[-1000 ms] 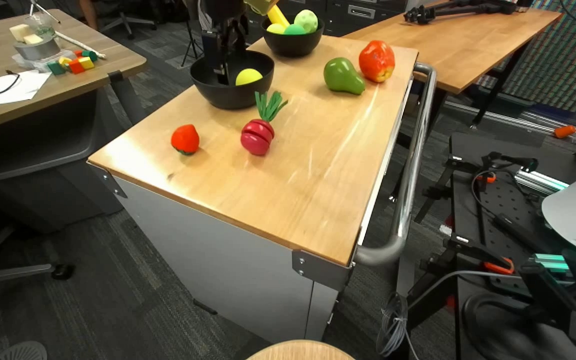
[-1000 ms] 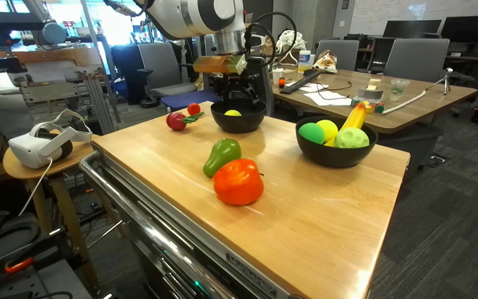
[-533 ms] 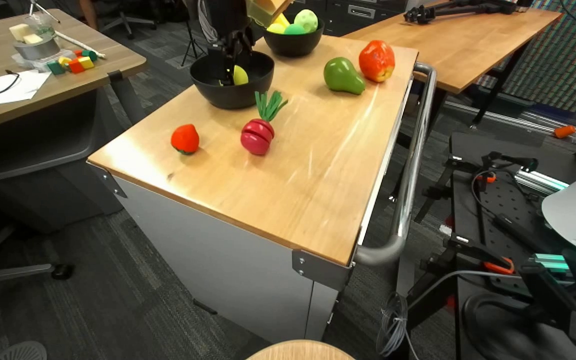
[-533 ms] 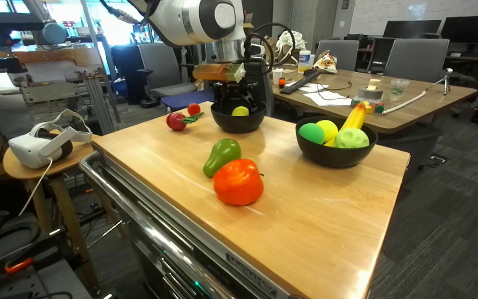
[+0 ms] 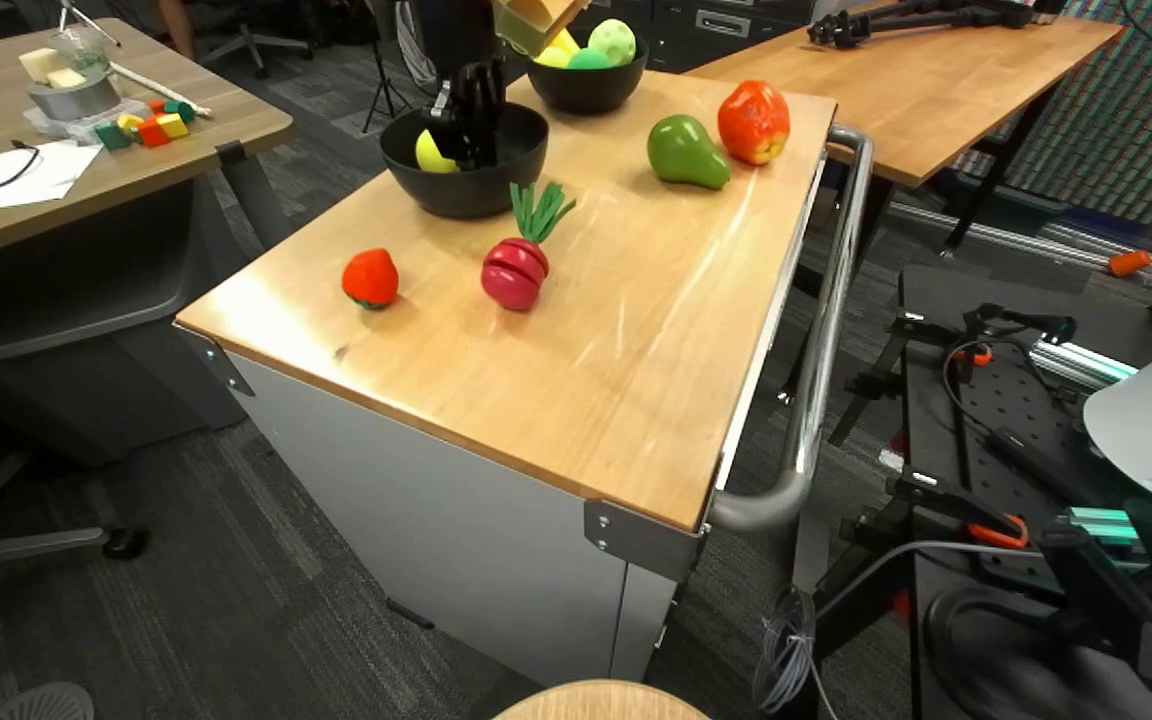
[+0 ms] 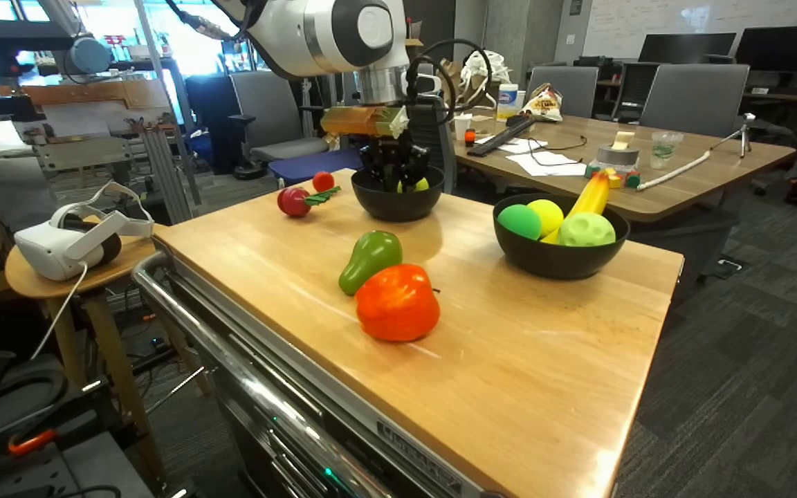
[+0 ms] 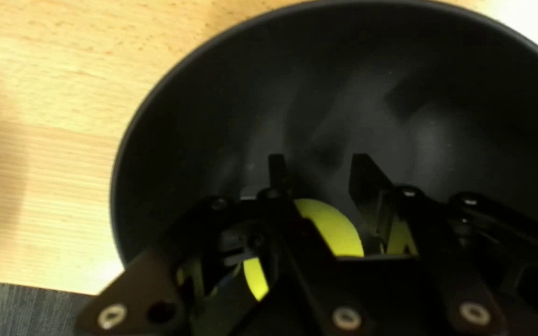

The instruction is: Take the toy fruits and vegetables from the black bowls and place them on the table

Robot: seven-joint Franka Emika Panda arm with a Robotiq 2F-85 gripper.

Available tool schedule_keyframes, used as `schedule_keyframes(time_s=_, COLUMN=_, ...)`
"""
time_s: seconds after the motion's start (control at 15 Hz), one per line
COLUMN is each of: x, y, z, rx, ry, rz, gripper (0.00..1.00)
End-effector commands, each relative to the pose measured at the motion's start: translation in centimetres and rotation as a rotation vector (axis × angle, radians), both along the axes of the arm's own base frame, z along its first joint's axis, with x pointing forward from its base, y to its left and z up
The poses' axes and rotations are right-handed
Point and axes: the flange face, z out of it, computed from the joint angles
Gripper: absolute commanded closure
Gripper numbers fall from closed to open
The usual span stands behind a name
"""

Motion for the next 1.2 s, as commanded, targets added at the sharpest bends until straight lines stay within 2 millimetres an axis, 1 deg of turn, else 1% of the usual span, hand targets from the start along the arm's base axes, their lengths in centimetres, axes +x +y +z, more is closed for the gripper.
schedule_keyframes(time_s=0.0, x=0.1, y=-0.1, z=0.6, rx=-0.003, ry=-0.015, rz=-0.011, gripper=0.35)
schedule_keyframes(time_s=0.07, x=0.1, y=-0.1, z=0.6, rx=-0.003, ry=-0.015, rz=-0.008, gripper=0.33)
schedule_keyframes(time_s=0.13, x=0.1, y=-0.1, z=0.5, rx=-0.006, ry=-0.015, rz=-0.007, gripper=0.27)
schedule_keyframes(time_s=0.33, x=0.2, y=0.0, z=0.5, rx=-0.007, ry=-0.021, rz=-0.004, gripper=0.03)
schedule_keyframes(time_s=0.4, x=0.3, y=0.0, z=0.5, rx=-0.008, ry=-0.027, rz=-0.004, gripper=0.00)
schedule_keyframes(time_s=0.67, x=0.9, y=0.2, z=0.2, rx=-0.002, ry=-0.058, rz=0.007, gripper=0.00)
schedule_keyframes(time_s=0.93, x=1.4, y=0.5, z=-1.0, rx=0.000, ry=-0.084, rz=0.020, gripper=0.00)
schedule_keyframes(time_s=1.0, x=1.5, y=0.6, z=-1.3, rx=-0.002, ry=-0.092, rz=0.024, gripper=0.03)
schedule_keyframes(time_s=1.07, x=1.6, y=0.6, z=-1.5, rx=-0.007, ry=-0.101, rz=0.030, gripper=0.22)
schedule_keyframes(time_s=1.13, x=1.6, y=0.7, z=-1.6, rx=-0.007, ry=-0.107, rz=0.034, gripper=0.27)
